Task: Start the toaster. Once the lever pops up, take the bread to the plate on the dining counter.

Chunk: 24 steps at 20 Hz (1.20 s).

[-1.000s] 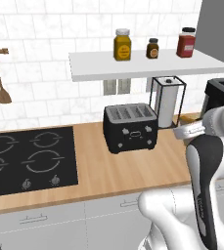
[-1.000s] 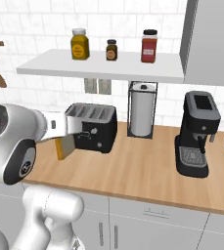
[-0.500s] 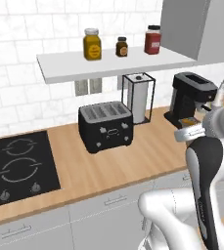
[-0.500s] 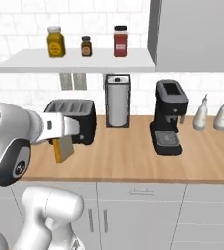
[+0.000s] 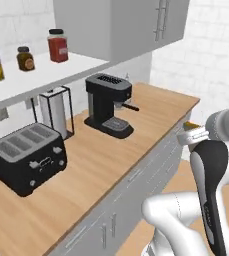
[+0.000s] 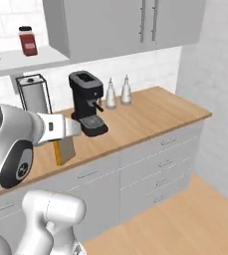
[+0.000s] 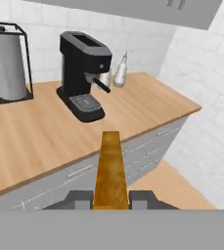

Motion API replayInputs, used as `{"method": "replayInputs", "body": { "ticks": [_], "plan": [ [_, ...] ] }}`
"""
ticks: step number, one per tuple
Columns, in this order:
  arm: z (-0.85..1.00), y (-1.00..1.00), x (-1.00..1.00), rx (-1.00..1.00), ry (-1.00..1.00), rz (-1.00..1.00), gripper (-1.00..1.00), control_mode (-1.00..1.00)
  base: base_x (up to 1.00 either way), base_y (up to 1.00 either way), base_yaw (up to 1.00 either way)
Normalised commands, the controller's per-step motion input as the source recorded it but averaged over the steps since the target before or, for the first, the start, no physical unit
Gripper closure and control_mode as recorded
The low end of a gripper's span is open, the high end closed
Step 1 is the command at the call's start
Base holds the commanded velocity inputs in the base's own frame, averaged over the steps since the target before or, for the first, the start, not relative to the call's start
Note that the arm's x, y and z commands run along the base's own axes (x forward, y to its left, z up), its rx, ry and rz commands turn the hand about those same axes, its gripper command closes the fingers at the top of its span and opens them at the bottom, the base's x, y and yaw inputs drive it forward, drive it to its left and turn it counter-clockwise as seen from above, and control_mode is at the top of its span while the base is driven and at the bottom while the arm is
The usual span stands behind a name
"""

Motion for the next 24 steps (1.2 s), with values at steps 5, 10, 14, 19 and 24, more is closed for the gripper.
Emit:
{"method": "replayInputs", "body": {
  "ticks": [5, 10, 14, 19, 24],
  "plan": [
    [0.00, 0.00, 0.00, 0.00, 0.00, 0.00, 1.00, 1.00, 0.03, 0.00, -1.00],
    [0.00, 0.00, 0.00, 0.00, 0.00, 0.00, 1.00, 1.00, 0.04, 0.00, -1.00],
    [0.00, 0.00, 0.00, 0.00, 0.00, 0.00, 1.00, 1.00, 0.05, 0.00, -1.00],
    [0.00, 0.00, 0.00, 0.00, 0.00, 0.00, 1.00, 1.00, 0.07, 0.00, -1.00],
    [0.00, 0.00, 0.00, 0.00, 0.00, 0.00, 1.00, 1.00, 0.15, 0.00, -0.96]
  ]
}}
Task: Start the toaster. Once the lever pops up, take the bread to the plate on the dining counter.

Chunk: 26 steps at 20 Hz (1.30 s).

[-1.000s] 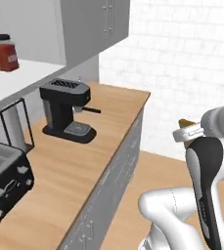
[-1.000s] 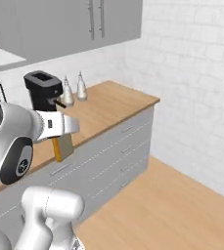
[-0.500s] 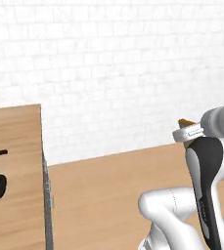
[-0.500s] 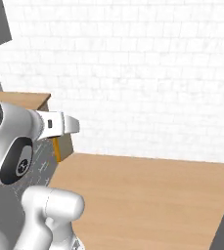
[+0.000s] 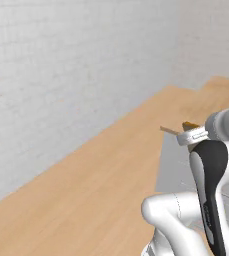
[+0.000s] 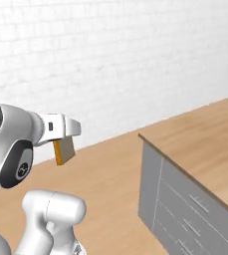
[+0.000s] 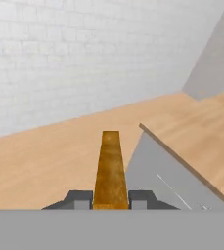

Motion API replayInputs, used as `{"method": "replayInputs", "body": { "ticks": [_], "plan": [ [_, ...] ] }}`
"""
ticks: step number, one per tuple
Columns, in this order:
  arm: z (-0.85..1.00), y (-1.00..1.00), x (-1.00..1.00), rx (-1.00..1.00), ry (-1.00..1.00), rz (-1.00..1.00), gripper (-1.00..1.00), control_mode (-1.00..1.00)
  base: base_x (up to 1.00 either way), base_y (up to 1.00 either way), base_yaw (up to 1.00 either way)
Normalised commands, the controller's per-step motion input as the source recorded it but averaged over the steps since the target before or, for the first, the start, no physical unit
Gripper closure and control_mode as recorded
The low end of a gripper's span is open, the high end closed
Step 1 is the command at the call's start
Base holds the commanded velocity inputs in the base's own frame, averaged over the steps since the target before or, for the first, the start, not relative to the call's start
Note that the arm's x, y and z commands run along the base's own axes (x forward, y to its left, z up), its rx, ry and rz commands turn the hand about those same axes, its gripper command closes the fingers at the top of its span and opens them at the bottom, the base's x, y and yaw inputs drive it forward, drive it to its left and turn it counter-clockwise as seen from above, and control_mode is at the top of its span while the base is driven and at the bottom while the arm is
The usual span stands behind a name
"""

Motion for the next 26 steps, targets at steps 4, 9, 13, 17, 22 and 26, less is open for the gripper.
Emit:
{"method": "replayInputs", "body": {
  "ticks": [4, 9, 13, 17, 22, 26],
  "plan": [
    [0.00, 0.00, 0.00, 0.00, 0.00, 0.00, 1.00, 1.00, 0.60, 0.28, -0.70],
    [0.00, 0.00, 0.00, 0.00, 0.00, 0.00, 1.00, 1.00, 0.96, 0.60, -0.56],
    [0.00, 0.00, 0.00, 0.00, 0.00, 0.00, 1.00, 1.00, 1.00, 0.86, -0.50],
    [0.00, 0.00, 0.00, 0.00, 0.00, 0.00, 1.00, 1.00, 1.00, 1.00, -0.49],
    [0.00, 0.00, 0.00, 0.00, 0.00, 0.00, 1.00, 1.00, 1.00, 1.00, -0.49],
    [0.00, 0.00, 0.00, 0.00, 0.00, 0.00, 1.00, 1.00, 1.00, 0.97, -0.48]
  ]
}}
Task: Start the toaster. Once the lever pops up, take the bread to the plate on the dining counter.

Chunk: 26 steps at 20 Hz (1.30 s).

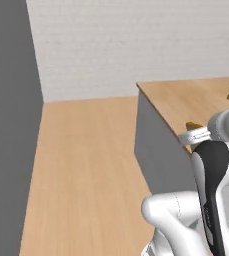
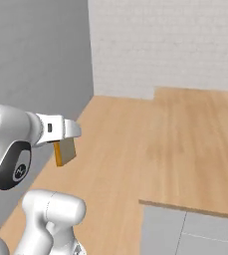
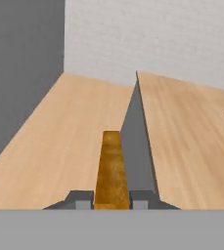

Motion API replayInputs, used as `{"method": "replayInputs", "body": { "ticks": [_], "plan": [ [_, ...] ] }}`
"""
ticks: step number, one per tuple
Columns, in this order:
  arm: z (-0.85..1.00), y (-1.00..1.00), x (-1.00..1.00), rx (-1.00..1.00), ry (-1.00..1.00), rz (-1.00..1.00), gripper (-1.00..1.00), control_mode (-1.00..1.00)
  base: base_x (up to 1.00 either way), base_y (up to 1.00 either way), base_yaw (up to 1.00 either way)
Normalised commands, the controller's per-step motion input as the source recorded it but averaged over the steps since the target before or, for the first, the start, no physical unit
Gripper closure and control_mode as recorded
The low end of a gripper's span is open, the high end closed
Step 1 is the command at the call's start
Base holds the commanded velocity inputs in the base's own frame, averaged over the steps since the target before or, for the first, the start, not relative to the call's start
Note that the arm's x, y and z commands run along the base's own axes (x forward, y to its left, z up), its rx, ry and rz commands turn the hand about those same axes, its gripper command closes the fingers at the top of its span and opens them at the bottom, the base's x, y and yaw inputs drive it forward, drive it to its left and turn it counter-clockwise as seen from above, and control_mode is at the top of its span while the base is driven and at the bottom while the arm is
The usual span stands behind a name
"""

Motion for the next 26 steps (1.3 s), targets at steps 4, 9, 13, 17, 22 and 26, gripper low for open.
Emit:
{"method": "replayInputs", "body": {
  "ticks": [4, 9, 13, 17, 22, 26],
  "plan": [
    [0.00, 0.00, 0.00, 0.00, 0.00, 0.00, 1.00, 1.00, 1.00, 0.94, -0.48],
    [0.00, 0.00, 0.00, 0.00, 0.00, 0.00, 1.00, 1.00, 1.00, 0.89, -0.44],
    [0.00, 0.00, 0.00, 0.00, 0.00, 0.00, 1.00, 1.00, 1.00, 0.82, -0.39],
    [0.00, 0.00, 0.00, 0.00, 0.00, 0.00, 1.00, 1.00, 1.00, 0.68, -0.36],
    [0.00, 0.00, 0.00, 0.00, 0.00, 0.00, 1.00, 1.00, 1.00, 0.40, -0.33],
    [0.00, 0.00, 0.00, 0.00, 0.00, 0.00, 1.00, 1.00, 1.00, 0.25, -0.28]
  ]
}}
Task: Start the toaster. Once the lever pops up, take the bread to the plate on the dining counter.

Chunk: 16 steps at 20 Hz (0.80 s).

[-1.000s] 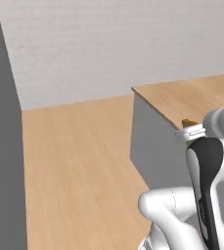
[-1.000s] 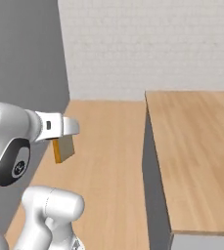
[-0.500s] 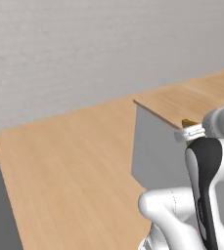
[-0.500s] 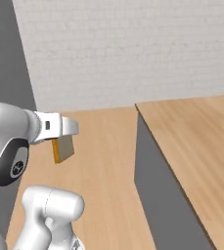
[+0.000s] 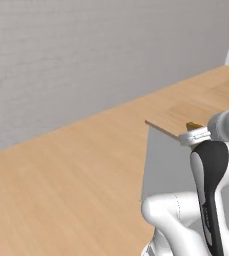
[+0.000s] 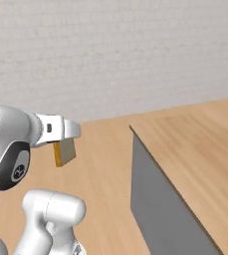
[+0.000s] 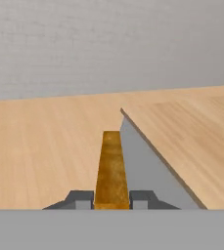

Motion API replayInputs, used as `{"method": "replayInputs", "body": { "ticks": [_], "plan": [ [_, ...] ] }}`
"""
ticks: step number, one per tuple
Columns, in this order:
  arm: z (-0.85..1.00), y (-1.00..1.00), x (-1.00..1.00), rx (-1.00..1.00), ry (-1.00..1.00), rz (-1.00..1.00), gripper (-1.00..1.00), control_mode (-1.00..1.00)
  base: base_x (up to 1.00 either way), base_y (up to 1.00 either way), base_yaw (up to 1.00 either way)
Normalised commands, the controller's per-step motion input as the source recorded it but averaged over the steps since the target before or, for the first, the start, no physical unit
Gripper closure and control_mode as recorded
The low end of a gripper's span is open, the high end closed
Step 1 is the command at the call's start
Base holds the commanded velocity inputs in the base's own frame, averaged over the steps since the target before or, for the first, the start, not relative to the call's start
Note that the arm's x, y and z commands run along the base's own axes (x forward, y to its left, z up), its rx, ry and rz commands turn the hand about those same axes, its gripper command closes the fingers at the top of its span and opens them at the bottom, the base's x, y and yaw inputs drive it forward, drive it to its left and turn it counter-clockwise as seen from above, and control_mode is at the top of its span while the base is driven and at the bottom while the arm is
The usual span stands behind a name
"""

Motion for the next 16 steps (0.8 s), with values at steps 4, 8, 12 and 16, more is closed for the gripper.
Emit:
{"method": "replayInputs", "body": {
  "ticks": [4, 8, 12, 16],
  "plan": [
    [0.00, 0.00, 0.00, 0.00, 0.00, 0.00, 1.00, 1.00, 1.00, 0.27, -0.24],
    [0.00, 0.00, 0.00, 0.00, 0.00, 0.00, 1.00, 1.00, 1.00, 0.29, -0.25],
    [0.00, 0.00, 0.00, 0.00, 0.00, 0.00, 1.00, 1.00, 1.00, 0.24, -0.29],
    [0.00, 0.00, 0.00, 0.00, 0.00, 0.00, 1.00, 1.00, 1.00, 0.08, -0.34]
  ]
}}
